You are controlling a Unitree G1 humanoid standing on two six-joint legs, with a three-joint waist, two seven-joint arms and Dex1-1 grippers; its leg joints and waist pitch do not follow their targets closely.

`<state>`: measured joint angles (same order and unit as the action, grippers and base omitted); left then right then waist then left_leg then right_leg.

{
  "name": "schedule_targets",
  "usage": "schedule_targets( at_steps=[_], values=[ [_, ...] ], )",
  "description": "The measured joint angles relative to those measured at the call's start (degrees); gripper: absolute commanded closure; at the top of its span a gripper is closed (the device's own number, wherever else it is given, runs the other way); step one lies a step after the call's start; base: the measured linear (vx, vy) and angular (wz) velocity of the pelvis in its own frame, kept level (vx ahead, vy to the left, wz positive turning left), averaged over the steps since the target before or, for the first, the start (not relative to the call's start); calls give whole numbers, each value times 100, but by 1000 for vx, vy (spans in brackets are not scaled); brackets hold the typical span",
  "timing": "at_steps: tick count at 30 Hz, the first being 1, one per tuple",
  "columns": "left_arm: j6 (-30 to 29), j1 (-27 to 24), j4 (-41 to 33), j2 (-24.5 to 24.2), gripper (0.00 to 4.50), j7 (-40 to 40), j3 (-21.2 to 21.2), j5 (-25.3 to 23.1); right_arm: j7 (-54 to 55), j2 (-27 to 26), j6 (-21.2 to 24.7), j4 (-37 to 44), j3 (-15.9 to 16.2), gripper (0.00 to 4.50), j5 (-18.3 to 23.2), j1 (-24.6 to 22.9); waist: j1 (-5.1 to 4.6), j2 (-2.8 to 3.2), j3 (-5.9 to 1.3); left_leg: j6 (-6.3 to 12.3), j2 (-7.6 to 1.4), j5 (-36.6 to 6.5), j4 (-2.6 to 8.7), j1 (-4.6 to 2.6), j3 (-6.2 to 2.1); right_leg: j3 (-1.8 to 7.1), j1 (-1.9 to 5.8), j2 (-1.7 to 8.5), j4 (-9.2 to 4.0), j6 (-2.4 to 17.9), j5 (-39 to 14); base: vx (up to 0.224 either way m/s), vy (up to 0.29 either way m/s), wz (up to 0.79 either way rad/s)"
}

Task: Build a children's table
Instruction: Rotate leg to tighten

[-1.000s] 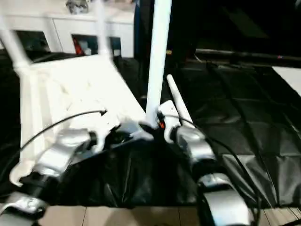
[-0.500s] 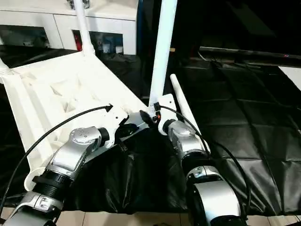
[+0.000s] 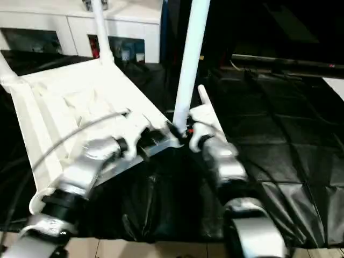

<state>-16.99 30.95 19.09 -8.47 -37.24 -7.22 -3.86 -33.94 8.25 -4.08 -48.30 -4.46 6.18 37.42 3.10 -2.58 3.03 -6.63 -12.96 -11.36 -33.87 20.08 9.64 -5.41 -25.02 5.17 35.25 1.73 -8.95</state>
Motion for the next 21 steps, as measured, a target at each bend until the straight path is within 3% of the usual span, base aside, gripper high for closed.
schedule_targets(
  at_steps=[9, 13, 17, 21],
  values=[
    [-402, -287, -858, -1152, 333, 351, 993, 6, -942, 584, 534, 934, 63, 61, 270, -454, 30, -36, 6, -6, 1, -3, -7, 4, -1, 1, 2, 1, -4, -2, -1, 0, 0, 0],
    [-727, -618, -1056, -1847, 333, 516, 1485, -160, -1715, 1005, 1025, 1657, 311, 61, 352, -968, 34, -54, -3, -4, -3, -4, -2, 4, -5, -2, 5, -4, -7, -13, -8, 0, 0, 0],
    [-968, -887, -1130, -2259, 333, 579, 1508, -411, -2008, 982, 1347, 2111, 792, 61, 291, -1287, 24, -58, -2, -8, -3, -4, -4, 1, -6, -1, 6, -4, -4, -14, -8, 0, 0, 0],
    [-1188, -1031, -1157, -2417, 349, 659, 1399, -612, -1971, 881, 1486, 2130, 1176, 61, 53, -1308, 30, -79, -2, -10, -3, -1, -9, 0, -9, -1, 8, -4, -4, -38, -22, 0, 0, 0]
  ],
)
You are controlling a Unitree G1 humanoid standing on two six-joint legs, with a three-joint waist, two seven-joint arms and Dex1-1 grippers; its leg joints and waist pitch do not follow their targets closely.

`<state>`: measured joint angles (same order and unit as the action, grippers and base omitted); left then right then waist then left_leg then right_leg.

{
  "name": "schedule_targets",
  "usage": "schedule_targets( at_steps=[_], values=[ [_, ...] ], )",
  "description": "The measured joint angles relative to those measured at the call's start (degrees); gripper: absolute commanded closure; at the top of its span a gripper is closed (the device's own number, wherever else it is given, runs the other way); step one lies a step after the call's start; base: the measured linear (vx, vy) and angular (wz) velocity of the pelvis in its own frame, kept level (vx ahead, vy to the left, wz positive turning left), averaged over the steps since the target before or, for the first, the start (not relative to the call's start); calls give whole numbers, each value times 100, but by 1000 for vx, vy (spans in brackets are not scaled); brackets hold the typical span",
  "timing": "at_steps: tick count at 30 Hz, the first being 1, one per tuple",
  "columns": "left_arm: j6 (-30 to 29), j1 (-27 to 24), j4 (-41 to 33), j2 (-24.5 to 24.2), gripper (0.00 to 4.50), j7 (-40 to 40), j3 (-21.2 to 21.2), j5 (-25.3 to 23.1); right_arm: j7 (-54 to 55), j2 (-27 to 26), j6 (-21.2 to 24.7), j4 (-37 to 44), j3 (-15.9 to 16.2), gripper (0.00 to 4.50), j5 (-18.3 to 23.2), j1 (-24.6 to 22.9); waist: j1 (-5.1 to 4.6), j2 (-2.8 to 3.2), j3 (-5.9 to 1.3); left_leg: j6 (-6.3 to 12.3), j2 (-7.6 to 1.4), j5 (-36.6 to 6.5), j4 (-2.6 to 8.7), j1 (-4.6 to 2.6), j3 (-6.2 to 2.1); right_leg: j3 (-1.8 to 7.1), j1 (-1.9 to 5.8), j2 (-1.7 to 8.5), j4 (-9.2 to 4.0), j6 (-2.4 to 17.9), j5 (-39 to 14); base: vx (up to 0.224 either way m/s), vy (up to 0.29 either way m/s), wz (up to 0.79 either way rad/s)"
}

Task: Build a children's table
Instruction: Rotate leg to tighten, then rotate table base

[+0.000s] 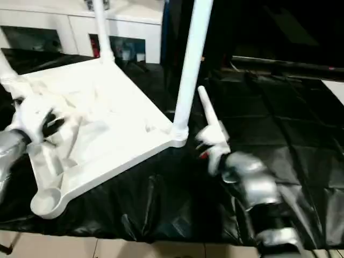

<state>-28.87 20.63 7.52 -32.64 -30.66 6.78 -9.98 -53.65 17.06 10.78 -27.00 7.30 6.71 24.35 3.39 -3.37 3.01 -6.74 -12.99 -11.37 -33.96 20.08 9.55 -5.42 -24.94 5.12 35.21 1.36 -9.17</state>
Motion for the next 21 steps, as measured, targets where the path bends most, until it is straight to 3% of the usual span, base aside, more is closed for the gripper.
schedule_targets(
  at_steps=[7, 8, 12, 13, 21],
  values=[
    [-555, -288, -113, -318, 400, -42, -306, -265, 709, -446, 449, -149, 79, 102, -218, 202, 6, -40, -7, -1, 1, 0, -2, 0, -5, 2, 1, -1, 4, 30, 18, 0, 0, 0],
    [-615, -300, -116, -403, 410, -56, -358, -328, 875, -505, 479, -258, 82, 131, -270, 317, 1, -42, -9, -2, 1, 0, -2, 0, -4, 2, 1, -1, 4, 31, 19, 0, 0, 0],
    [-755, -426, -254, -643, 429, -348, -517, -341, 1159, -668, 389, -550, 92, 144, -335, 541, 2, -57, -18, -3, 1, -1, -1, 0, -5, 1, 2, -1, 5, 31, 18, 0, 0, 0],
    [-814, -456, -331, -668, 448, -474, -606, -318, 1237, -740, 353, -674, 95, 168, -366, 606, -8, -61, -19, -3, 1, -1, -1, -1, -4, 2, 1, -1, 5, 32, 19, 0, 0, 0],
    [-991, -590, -861, -1226, 450, -1679, -1238, -56, 1629, -922, 256, -1442, 151, 231, -538, 1090, -29, -128, -15, -14, -3, 6, -1, -11, -7, 2, 1, -6, 16, 37, 22, 0, 0, 0]
  ],
)
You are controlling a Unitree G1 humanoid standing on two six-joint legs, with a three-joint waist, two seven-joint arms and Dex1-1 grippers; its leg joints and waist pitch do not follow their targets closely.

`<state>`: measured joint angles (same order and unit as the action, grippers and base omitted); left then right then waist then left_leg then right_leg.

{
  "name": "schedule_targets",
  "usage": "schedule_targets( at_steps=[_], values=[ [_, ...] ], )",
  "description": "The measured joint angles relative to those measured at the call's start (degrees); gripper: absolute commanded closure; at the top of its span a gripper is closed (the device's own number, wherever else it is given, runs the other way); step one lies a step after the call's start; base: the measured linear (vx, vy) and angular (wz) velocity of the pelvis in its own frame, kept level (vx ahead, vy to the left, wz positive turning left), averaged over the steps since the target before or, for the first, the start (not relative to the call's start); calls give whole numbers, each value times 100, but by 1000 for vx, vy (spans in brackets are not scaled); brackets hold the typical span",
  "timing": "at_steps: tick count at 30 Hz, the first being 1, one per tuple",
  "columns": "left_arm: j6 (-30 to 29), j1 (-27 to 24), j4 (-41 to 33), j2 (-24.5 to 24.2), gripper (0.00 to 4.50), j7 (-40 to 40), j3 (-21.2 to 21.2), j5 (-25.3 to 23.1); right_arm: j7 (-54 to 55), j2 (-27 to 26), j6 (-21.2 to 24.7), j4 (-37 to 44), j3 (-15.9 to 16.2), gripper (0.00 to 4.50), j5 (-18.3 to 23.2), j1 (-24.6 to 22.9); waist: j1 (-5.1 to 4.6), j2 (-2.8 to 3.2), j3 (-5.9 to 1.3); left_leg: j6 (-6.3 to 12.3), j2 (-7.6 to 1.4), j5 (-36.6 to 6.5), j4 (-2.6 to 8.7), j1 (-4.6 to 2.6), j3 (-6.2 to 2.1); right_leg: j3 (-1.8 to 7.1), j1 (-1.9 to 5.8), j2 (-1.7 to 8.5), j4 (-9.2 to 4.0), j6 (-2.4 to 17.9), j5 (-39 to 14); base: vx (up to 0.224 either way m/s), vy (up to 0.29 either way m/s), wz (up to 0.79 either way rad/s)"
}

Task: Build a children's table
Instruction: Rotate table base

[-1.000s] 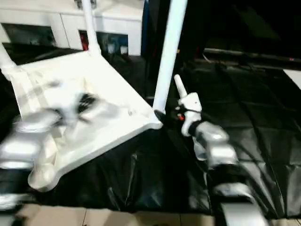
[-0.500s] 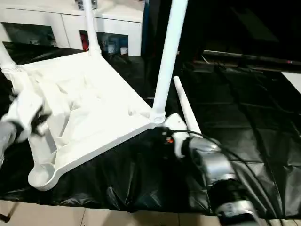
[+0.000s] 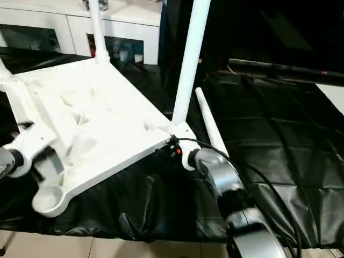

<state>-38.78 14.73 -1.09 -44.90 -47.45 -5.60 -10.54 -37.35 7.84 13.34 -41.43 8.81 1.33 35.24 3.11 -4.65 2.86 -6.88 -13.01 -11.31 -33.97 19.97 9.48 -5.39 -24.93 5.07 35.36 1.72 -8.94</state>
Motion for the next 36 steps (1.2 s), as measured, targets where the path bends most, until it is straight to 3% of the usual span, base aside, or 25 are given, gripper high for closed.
schedule_targets(
  at_steps=[10, 19, 25, 31, 36],
  values=[
    [25, -101, -822, -212, 450, -1343, -345, 816, 239, -166, -310, -769, -28, 320, -126, 383, 20, -9, 5, -4, 1, 2, 0, 1, 1, 2, 0, 1, 4, 6, 3, 0, 0, 0],
    [-10, 203, -1246, 428, 450, -1685, -816, 1324, 352, -268, -527, -1185, -161, 399, -124, 545, -94, -5, 7, -9, -1, 4, 0, -1, 3, 4, -4, -2, 16, 7, 4, 0, 0, 0],
    [105, 502, -1173, 1035, 450, -1584, -1308, 1386, 324, -386, -669, -1341, -156, 447, -121, 681, -119, 5, 14, -28, -2, 17, -3, -10, -5, 6, -10, -6, 49, 8, 4, 0, 0, 0],
    [348, 854, -576, 1678, 450, -1080, -1471, 1189, 215, -392, -778, -1393, -161, 447, -118, 742, -112, 51, 35, -28, -2, 17, -30, -7, -15, 6, -5, -8, 54, 21, 13, 0, 0, 0],
    [641, 965, -275, 1799, 450, -797, -1489, 1116, 336, -370, -873, -1393, -223, 447, -104, 752, -108, 100, 63, -28, -3, 17, -35, -1, -25, 3, -8, -11, 57, 23, 13, 0, 0, 0]
  ],
)
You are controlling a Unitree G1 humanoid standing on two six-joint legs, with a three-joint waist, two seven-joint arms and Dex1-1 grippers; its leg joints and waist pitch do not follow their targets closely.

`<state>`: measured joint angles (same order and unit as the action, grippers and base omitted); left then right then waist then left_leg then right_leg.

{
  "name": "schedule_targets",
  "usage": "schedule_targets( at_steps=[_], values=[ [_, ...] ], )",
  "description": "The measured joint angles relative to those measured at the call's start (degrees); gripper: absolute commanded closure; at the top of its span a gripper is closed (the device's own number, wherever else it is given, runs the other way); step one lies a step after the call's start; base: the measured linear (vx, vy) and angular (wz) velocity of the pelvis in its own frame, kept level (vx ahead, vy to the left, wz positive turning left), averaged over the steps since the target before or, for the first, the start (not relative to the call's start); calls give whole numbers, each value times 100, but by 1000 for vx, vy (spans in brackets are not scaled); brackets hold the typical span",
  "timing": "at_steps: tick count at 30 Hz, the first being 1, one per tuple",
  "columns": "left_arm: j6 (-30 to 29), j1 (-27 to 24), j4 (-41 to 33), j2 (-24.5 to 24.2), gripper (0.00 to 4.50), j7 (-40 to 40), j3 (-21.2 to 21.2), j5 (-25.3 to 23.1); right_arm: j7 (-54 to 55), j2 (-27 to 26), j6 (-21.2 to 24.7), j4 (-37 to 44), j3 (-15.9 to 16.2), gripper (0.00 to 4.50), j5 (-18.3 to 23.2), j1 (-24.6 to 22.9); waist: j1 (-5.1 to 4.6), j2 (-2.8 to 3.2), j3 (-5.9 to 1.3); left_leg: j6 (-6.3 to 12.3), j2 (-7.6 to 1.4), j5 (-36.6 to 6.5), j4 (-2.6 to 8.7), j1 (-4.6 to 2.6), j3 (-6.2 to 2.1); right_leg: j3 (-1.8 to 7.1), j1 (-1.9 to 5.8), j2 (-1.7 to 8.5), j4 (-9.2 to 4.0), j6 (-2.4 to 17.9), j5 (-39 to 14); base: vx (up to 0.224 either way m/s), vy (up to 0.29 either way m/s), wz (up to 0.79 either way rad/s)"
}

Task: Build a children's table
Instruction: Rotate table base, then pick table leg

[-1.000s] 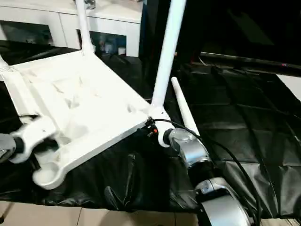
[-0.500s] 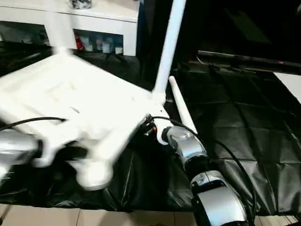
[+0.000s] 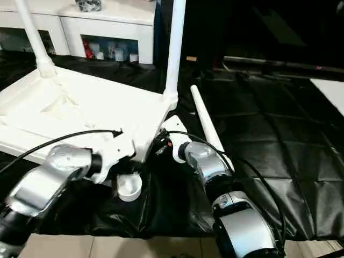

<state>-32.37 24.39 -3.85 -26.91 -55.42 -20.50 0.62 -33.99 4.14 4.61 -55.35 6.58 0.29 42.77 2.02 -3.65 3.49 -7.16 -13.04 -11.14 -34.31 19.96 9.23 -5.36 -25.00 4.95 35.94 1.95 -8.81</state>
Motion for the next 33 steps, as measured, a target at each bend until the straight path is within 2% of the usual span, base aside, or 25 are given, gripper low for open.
schedule_targets(
  at_steps=[2, 5, 8, 11, 13, 16, 18, 21, 24, 27, 29, 33],
  values=[
    [67, 5, -38, 0, 450, -10, 116, 103, 110, 95, -26, 51, -105, 447, 9, 57, 21, 20, 12, 0, 0, 0, -1, 4, 0, 0, 0, 0, -1, 0, 0, 0, 0, 0],
    [68, 5, -199, 18, 450, 10, 507, 347, 39, 304, 48, 372, -272, 447, 166, 78, 41, 25, 15, 0, 0, 0, -1, 4, 0, 0, 0, 0, -3, 0, 0, 0, 0, 0],
    [67, 7, -246, 60, 409, 135, 821, 484, -41, 490, 222, 709, -398, 413, 247, 84, 58, 27, 15, 1, 1, 0, -1, 3, 0, 0, 3, 0, -3, 0, -1, 0, 0, 0],
    [-5, -11, -274, 96, 406, 333, 967, 568, 147, 780, 599, 961, -519, 401, 247, 76, 91, 21, 14, 1, 1, 0, -6, 4, 1, 1, 3, 0, -2, -1, -1, 0, 0, 0],
    [-5, -143, -364, 98, 367, 394, 1029, 592, 357, 1050, 851, 1052, -719, 370, 246, 77, 127, 17, 11, 1, 1, 0, -8, 4, 1, 2, 4, 0, -2, -4, -3, 0, 0, 0],
    [-9, -286, -431, 160, 361, 458, 1042, 614, 553, 1242, 1196, 1259, -856, 354, 248, 33, 131, 17, 11, 1, 2, 0, -8, 6, 1, 2, 2, 0, -2, -5, -3, 0, 0, 0],
    [-16, -361, -543, 260, 328, 463, 1030, 694, 635, 1324, 1417, 1353, -928, 330, 249, 13, 132, 16, 11, 1, 2, 0, -8, 6, 1, 2, 2, 0, -2, -5, -3, 0, 0, 0],
    [-35, -366, -591, 313, 326, 490, 996, 765, 744, 1378, 1730, 1484, -1039, 309, 274, 12, 127, 16, 11, 1, 1, 0, -8, 4, 1, 2, 1, -2, -1, -8, -5, 0, 0, 0],
    [-37, -360, -602, 345, 283, 557, 996, 806, 863, 1414, 2146, 1564, -1092, 279, 368, 6, 98, 11, 10, 1, 1, 0, -10, 4, 1, 2, 1, -3, 0, -36, -21, 0, 0, 0],
    [-46, -360, -622, 372, 280, 586, 996, 820, 984, 1418, 2467, 1649, -1162, 255, 394, -12, 98, 4, 7, 1, 0, 0, -11, 5, 1, 2, 1, -3, 0, -40, -23, 0, 0, 0],
    [-80, -360, -674, 386, 239, 602, 996, 857, 1037, 1430, 2635, 1678, -1223, 228, 424, -39, 103, -2, 5, 1, 1, 0, -11, 8, 1, 2, 1, -3, 0, -43, -25, 0, 0, 0],
    [-135, -383, -828, 390, 232, 630, 982, 877, 1046, 1442, 2890, 1680, -1297, 202, 494, -46, 103, -9, 6, 1, 1, 0, -12, 9, 1, 2, 0, -3, 0, -43, -26, 0, 0, 0]
  ],
)
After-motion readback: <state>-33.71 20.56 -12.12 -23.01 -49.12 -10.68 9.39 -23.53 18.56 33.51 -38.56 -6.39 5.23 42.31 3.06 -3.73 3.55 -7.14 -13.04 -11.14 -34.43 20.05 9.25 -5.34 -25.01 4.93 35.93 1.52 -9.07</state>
